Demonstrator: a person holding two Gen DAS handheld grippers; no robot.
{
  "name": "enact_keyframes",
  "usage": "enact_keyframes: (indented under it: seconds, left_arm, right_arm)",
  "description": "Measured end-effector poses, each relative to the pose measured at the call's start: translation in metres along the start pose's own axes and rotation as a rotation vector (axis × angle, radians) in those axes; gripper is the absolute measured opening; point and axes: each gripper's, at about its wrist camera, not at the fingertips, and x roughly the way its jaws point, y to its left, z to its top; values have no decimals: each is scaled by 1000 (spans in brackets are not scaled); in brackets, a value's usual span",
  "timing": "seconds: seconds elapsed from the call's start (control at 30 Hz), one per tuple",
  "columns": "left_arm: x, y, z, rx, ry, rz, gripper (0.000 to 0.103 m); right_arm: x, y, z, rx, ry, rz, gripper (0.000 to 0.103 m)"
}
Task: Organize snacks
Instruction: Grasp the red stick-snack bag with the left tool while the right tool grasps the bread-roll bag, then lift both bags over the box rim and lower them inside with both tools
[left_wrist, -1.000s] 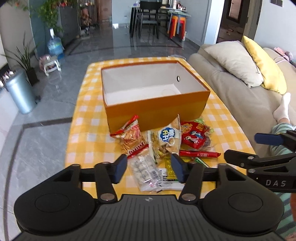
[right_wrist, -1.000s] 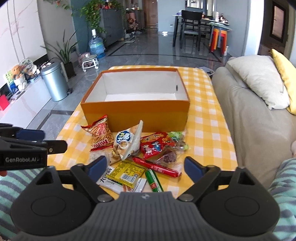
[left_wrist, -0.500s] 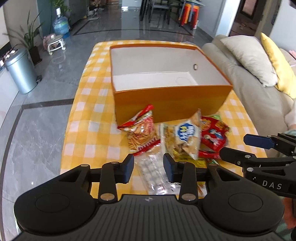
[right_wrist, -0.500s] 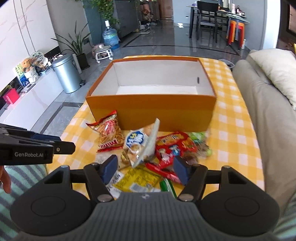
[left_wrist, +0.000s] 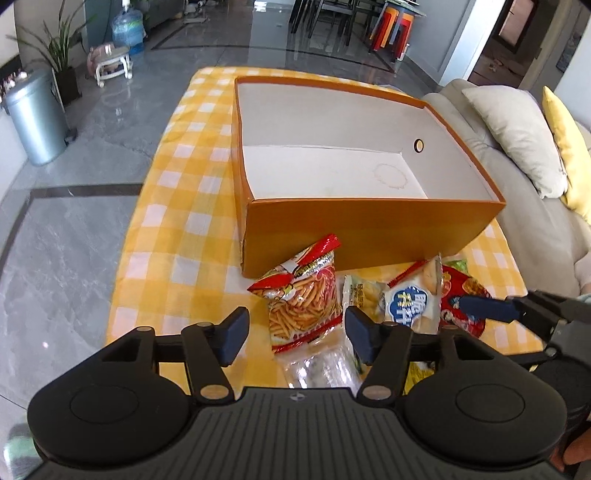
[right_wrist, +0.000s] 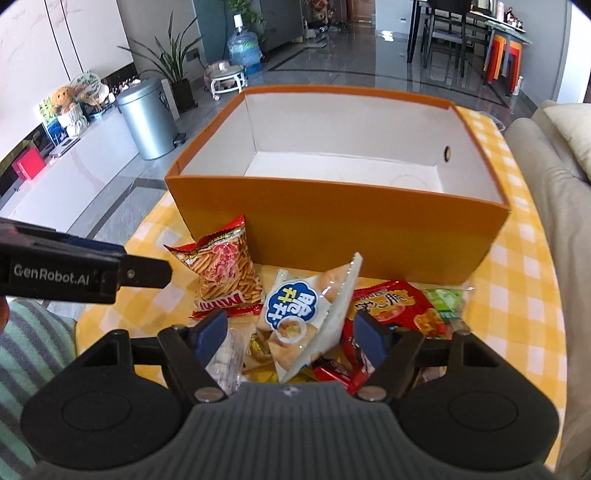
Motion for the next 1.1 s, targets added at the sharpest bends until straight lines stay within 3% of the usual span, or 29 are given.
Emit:
enact_keyframes:
  seconds: [0.27, 0.5, 0.73, 1.1]
  left_arm:
    - [29, -3, 1, 28, 43, -17, 75]
    - [50, -9, 1, 50, 66, 15, 75]
    - [65, -19, -3, 91, 73, 42, 74]
    - [71, -18, -4, 36, 35, 54, 44]
  right_arm:
    - [30, -3, 4, -9, 41, -1, 70]
    - [37, -11, 2, 10, 32, -3, 52]
    - [37, -23, -4, 51, 23, 35, 48]
    - [36, -21, -8, 41, 9, 31, 33]
